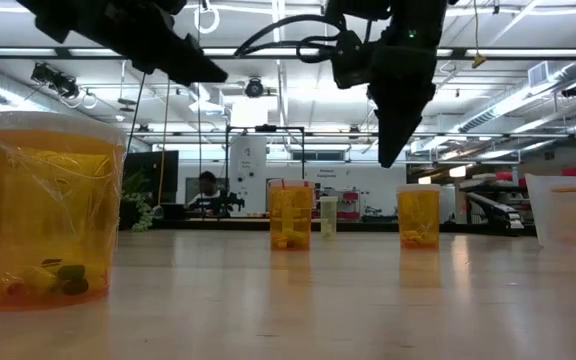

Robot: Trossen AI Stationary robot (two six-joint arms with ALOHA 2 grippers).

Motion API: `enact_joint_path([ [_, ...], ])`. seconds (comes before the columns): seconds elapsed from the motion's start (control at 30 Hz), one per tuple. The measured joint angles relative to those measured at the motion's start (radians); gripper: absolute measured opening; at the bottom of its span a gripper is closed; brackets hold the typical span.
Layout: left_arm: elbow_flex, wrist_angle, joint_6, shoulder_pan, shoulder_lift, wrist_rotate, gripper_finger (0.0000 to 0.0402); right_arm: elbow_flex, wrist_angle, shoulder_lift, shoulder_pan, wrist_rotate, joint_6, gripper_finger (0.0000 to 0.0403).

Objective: Pick and place medicine bottles into bin by pill shape (circle, oval)
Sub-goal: Put the big middle right yellow pill bottle into the right transparent bin

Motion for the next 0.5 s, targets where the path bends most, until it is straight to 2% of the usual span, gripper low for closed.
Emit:
enact_joint_path([
  [0.5,-0.165,0.091,-0.052,0.005,-0.158,-0.005,0.0171,-0.017,-0.011,0.039,0.000,-0.005,0.017,0.0317],
])
